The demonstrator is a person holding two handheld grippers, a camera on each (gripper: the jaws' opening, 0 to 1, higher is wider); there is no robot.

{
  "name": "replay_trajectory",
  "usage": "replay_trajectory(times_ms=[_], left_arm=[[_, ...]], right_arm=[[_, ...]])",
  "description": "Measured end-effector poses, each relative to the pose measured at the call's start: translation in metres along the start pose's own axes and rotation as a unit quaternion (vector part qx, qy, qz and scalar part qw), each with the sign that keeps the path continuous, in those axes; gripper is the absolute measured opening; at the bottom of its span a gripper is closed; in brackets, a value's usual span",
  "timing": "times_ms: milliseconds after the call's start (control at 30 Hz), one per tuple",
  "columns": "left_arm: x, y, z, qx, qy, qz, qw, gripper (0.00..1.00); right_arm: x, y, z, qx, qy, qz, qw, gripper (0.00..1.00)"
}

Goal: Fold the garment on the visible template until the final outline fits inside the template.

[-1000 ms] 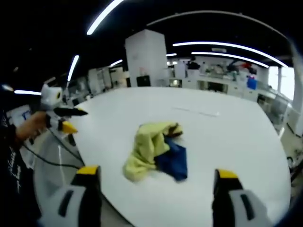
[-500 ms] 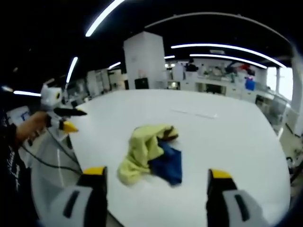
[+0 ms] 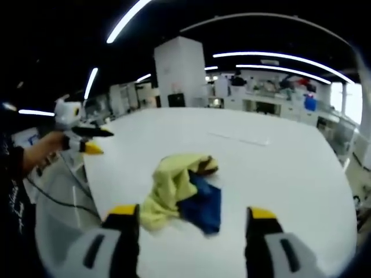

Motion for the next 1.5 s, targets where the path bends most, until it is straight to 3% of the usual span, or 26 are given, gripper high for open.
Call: replay_trajectory(times_ms=[433, 767, 1200, 1500], left_arm=[[0.031, -0.026, 0.018, 0.021, 0.011, -0.004, 0.9997, 0.58], [0.068, -0.029, 0.028, 0.032, 0.032, 0.013, 0.9989, 0.55], [0.113, -0.044, 0.042, 0.024, 0.058, -0.005, 0.9980, 0.45], [0.151, -0.052, 0.051, 0.026, 0.078, 0.001, 0.9966, 0.41]], right_arm=[[0.029, -0.016, -0.008, -0.018, -0.016, 0.011, 0.9997, 0.63], [0.051, -0.019, -0.014, -0.019, -0.029, 0.023, 0.9991, 0.55], [0.079, -0.022, -0.024, -0.028, -0.032, 0.026, 0.9988, 0.43], [0.093, -0.021, -0.025, -0.026, -0.036, 0.026, 0.9987, 0.37]])
Point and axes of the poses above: the point that each gripper's makers call its tool centre point, and the gripper's own axes: x roughly forward along the fingers, z roughly to its left, y roughly out of its underside, the point moved 3 cm from there along -x, roughly backward along the fingers, and after that the axes turned 8 degrees about z, right-handed, at the moved point
